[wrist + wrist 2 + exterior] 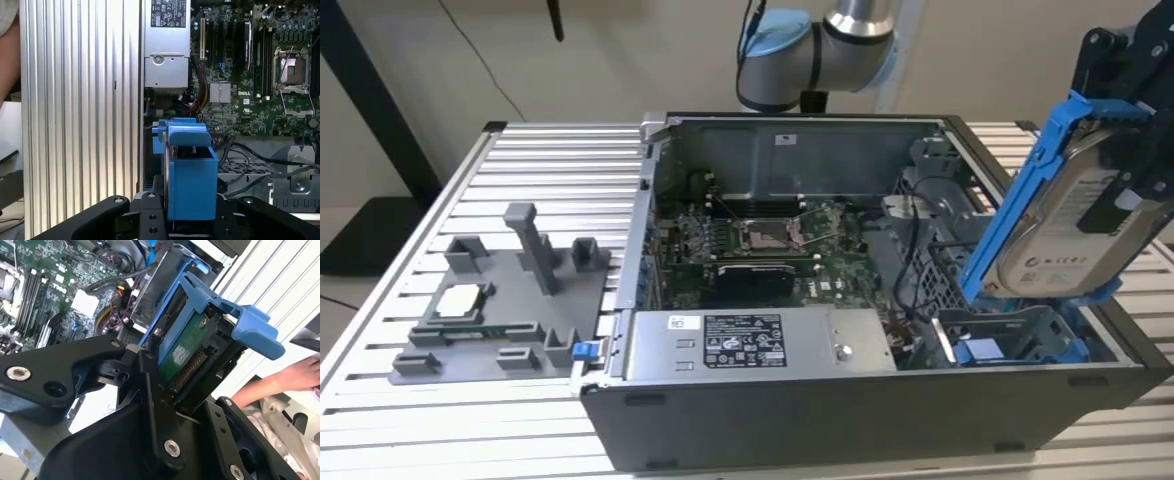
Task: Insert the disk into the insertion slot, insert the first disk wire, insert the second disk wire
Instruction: 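Insert the disk into the insertion slot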
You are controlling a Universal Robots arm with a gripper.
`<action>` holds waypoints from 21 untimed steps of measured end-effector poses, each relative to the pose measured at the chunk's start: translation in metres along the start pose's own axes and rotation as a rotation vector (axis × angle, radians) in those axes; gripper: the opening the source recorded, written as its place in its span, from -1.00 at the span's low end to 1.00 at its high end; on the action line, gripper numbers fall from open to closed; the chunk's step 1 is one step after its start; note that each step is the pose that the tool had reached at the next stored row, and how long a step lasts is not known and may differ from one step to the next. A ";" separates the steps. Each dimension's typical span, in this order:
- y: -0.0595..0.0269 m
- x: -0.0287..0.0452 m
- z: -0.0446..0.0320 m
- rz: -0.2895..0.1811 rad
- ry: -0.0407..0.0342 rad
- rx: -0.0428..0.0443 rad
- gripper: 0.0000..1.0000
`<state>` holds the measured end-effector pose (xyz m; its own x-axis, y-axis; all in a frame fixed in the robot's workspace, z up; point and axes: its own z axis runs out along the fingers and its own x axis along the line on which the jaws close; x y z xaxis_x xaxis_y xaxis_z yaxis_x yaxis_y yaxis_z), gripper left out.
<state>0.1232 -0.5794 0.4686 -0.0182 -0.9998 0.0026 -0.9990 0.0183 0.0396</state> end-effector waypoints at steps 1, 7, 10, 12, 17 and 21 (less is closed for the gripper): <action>-0.0002 0.0002 0.0010 0.000 0.0000 0.0000 -1.00; -0.0014 0.0013 0.0072 0.000 0.0000 0.0000 -1.00; -0.0019 0.0017 0.0103 0.000 0.0000 0.0000 -1.00; -0.0022 0.0020 0.0125 0.000 0.0000 0.0000 -1.00; -0.0026 0.0022 0.0185 0.000 -0.0009 0.0000 -1.00; -0.0030 0.0026 0.0216 -0.001 -0.0150 -0.0002 -1.00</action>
<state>0.1253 -0.5822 0.4469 -0.0182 -0.9998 -0.0124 -0.9991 0.0177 0.0398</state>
